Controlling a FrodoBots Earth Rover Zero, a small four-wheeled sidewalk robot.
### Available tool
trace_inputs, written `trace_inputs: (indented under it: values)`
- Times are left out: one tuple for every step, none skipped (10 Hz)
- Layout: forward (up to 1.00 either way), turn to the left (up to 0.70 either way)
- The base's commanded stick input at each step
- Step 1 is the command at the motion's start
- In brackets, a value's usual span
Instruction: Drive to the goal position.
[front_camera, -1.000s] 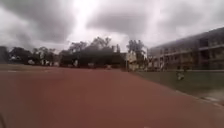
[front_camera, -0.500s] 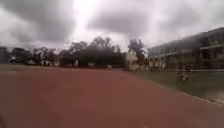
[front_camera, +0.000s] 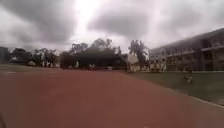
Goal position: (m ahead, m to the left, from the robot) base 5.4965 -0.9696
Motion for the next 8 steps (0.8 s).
trace_inputs:
  values:
    - [0.70,0.00]
    - [0.70,0.00]
    - [0.70,0.00]
    - [0.70,0.00]
    - [0.70,0.00]
    - [0.70,0.00]
    - [0.70,0.00]
    - [0.70,0.00]
